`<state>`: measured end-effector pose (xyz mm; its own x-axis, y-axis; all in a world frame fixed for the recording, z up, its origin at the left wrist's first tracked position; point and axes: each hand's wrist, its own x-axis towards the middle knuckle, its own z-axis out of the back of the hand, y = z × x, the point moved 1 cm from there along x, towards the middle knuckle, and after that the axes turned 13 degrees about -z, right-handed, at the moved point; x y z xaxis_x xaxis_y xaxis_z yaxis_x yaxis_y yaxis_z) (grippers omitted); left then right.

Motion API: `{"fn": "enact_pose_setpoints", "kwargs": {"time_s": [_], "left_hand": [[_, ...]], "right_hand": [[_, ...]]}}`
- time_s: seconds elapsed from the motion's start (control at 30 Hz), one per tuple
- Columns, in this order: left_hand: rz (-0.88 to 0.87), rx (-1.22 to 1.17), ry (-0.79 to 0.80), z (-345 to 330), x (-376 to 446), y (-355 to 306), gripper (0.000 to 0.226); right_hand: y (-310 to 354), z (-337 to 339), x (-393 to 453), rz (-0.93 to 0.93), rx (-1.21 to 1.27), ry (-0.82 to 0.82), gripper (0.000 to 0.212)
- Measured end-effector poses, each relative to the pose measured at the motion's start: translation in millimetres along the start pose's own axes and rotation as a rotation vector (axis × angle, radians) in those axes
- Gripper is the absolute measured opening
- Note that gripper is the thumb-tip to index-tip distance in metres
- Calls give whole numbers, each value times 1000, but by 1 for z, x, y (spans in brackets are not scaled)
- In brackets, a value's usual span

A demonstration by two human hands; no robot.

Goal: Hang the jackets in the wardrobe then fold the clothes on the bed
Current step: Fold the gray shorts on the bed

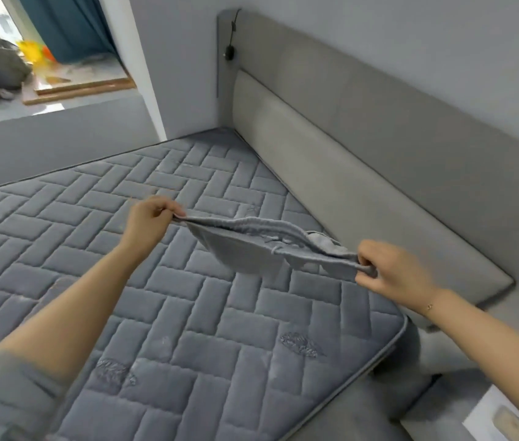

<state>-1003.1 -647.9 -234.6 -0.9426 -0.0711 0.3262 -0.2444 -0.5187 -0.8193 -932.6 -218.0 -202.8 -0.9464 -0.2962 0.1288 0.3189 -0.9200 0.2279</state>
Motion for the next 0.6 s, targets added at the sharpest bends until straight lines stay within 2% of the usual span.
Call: {"fn": "enact_pose_setpoints", "kwargs": {"time_s": [0.07,0.13,0.17,0.3,0.4,0.5,0.6], "left_hand": [[-25,111,89,10,-40,28,50],[-7,167,171,22,-86,64,49],[6,186,213,27,-109,85,47],[63,283,368,33,-209,194,46],[165,317,435,32,-283,276,47],[227,348,413,30,-346,341,46],[240,387,351,31,-386,381,44]], "right_hand": [[22,-35,-28,-65,7,111,41],[47,-80,-58,-156,30,268,70],[60,-106,-71,-176,45,333,75],[118,-235,-125,-151,121,578,45],[158,-342,-169,-216,155,746,34],[194,-427,-206,-277,180,858,23],[224,-478,-235,-316,216,914,16]]}}
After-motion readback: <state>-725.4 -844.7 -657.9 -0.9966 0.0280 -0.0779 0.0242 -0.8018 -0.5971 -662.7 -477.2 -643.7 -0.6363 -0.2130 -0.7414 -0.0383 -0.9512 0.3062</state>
